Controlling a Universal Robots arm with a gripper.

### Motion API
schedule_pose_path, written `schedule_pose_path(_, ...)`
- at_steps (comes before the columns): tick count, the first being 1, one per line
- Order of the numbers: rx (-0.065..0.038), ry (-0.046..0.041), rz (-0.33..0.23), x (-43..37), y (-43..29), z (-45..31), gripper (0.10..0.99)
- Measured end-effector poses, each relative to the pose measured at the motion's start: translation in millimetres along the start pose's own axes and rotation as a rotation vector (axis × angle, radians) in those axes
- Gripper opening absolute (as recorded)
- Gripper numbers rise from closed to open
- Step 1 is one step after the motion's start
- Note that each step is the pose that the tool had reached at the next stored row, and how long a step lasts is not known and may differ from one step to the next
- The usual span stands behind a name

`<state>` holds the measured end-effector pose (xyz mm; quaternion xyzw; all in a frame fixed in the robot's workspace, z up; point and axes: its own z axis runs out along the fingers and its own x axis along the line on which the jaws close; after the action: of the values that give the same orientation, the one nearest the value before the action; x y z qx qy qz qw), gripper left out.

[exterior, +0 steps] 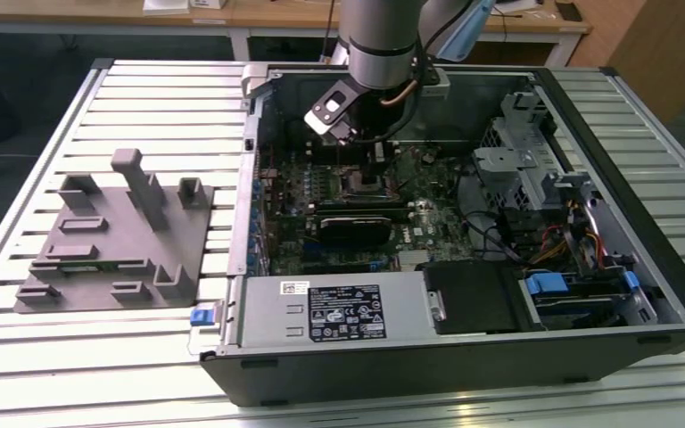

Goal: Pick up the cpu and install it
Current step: 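Place the cpu into insertion slot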

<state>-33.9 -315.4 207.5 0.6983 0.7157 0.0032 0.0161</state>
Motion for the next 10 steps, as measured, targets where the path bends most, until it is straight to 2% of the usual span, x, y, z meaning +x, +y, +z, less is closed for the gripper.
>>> schedule_pose_path(1,0.0,-0.0001,0.0,0.0,0.0,-0.1,0.302)
schedule_pose_path(2,0.0,-0.0001,0.0,0.0,0.0,-0.2,0.302)
schedule_pose_path(3,0.0,-0.0001,0.0,0.0,0.0,-0.2,0.243)
schedule_pose_path(4,0.0,-0.0004,0.0,0.0,0.0,-0.6,0.243)
schedule_pose_path(6,0.0,-0.0001,0.0,0.1,0.0,-0.8,0.125)
schedule_pose_path(10,0.0,-0.0004,0.0,0.0,0.0,-1.8,0.106)
